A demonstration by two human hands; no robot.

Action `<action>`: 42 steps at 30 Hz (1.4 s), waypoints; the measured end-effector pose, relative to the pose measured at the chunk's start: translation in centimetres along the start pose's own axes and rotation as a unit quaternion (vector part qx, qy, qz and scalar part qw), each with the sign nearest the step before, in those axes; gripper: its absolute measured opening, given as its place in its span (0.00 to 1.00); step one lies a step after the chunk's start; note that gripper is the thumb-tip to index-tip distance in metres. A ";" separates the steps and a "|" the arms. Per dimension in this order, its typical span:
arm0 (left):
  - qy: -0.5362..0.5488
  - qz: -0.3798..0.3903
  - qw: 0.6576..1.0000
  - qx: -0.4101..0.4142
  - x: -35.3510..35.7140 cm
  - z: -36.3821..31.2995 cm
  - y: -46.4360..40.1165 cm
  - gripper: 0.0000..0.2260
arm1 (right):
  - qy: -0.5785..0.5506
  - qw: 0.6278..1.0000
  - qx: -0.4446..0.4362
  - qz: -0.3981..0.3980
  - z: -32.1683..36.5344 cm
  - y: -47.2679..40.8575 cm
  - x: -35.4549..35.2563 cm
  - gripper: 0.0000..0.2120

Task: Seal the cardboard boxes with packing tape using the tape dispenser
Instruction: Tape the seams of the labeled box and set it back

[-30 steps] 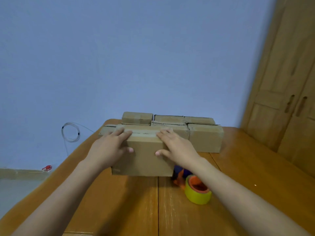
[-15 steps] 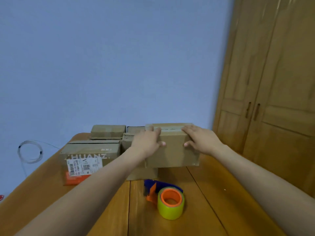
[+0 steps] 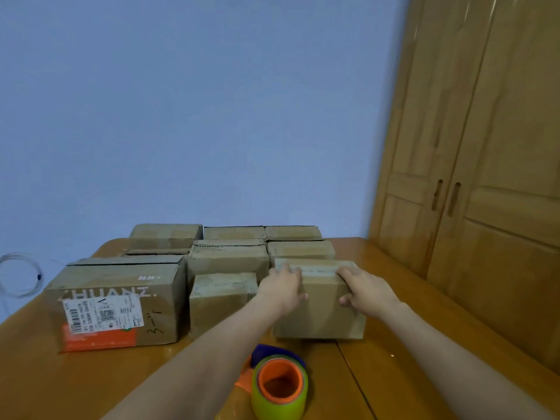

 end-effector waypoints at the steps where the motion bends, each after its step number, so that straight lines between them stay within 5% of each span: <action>1: 0.000 0.009 1.000 -0.001 0.9 0.1 -0.2 0.25 | -0.007 1.000 0.001 0.008 -0.1 -0.2 1.0 0.25; 20: -0.034 -0.007 0.999 -0.038 1.9 2.6 -4.2 0.24 | -0.069 0.997 -0.010 -0.021 -0.7 -6.0 4.6 0.28; 29: 0.067 -0.013 0.996 -0.050 1.2 3.9 -3.4 0.30 | -0.030 1.000 0.001 0.002 0.6 -5.6 3.0 0.33; 35: 0.015 -0.062 0.998 0.001 -2.8 7.1 -0.5 0.28 | -0.072 0.995 -0.048 -0.055 4.3 -4.4 0.5 0.26; 42: -0.061 -0.080 0.994 -0.048 -6.4 15.1 4.9 0.28 | -0.077 0.985 -0.143 -0.059 14.3 -5.0 -3.9 0.21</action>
Point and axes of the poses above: each hand's wrist, its own y-axis away from the middle knuckle, its own x-axis out of the palm, z = x × y, the point moved 4 cm from there along -y, towards the middle knuckle, and after that the axes turned 6 degrees about z, right-handed, at the moved point
